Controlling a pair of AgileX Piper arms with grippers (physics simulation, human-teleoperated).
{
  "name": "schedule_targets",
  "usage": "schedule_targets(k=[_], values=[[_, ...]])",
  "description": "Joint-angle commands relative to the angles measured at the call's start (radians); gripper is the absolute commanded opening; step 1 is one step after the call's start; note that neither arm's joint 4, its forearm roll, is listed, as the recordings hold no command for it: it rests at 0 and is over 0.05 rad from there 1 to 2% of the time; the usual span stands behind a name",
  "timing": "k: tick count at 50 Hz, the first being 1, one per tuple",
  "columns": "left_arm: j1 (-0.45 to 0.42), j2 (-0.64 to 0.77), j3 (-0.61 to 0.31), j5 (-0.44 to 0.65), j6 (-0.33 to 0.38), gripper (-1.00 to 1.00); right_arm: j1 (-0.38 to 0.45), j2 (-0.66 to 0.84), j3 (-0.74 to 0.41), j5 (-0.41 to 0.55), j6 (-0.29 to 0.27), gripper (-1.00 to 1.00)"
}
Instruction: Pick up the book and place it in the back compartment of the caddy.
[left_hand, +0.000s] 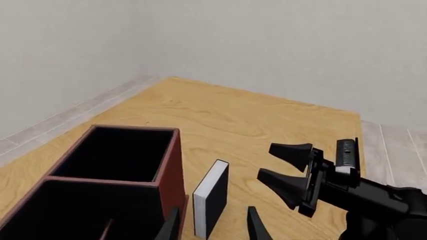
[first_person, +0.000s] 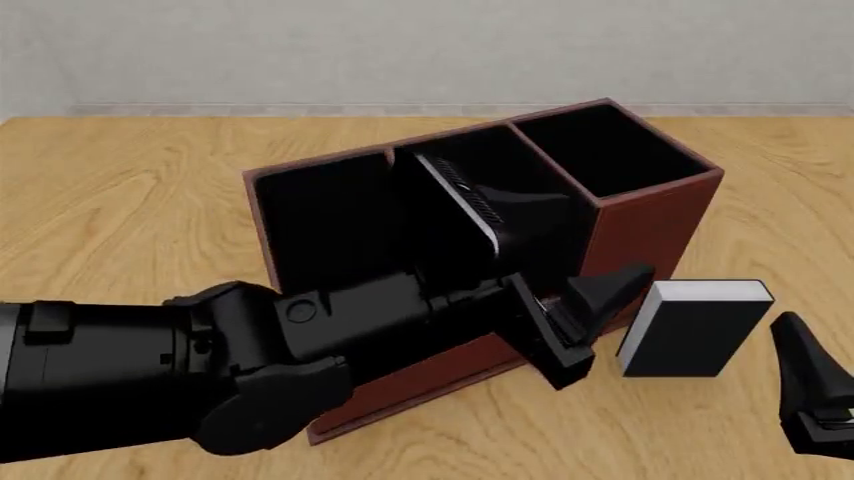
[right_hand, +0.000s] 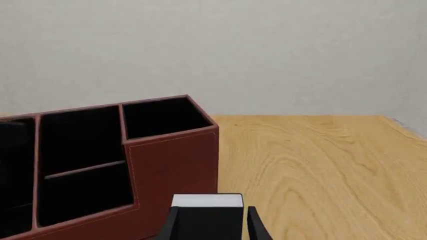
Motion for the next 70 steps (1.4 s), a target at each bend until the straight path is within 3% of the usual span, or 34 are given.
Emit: schedule_targets(k=[1,29,30,32,35,54,70], values=[[-0.013,0.041,-0.018,-0.019,-0.01,1.0,0.0,-0.002,0.0,0.002,0.0,1.0],[-0.036,0.171,-0.091,-0.042,-0.018,1.0,0.0,-0.001,0.0,0.002,0.0,1.0],[-0.034,0.173,-0.093,-0.042,-0.024,1.0,0.0,-0.001,0.0,0.002,0.001,1.0],[0.009,0.155,-0.072,-0.076,-0.12,1.0,0.0,-0.001,0.0,0.002,0.0,1.0],[0.021,0.171,-0.082,-0.074,-0.086,1.0,0.0,-0.001,0.0,0.002,0.0,1.0],[0.005,0.265,-0.182,-0.024,-0.041,1.0,0.0,-0.002,0.0,0.002,0.0,1.0],[-0.003,0.333,-0.253,0.012,-0.053,1.0,0.0,-0.001,0.0,0.002,0.0,1.0]])
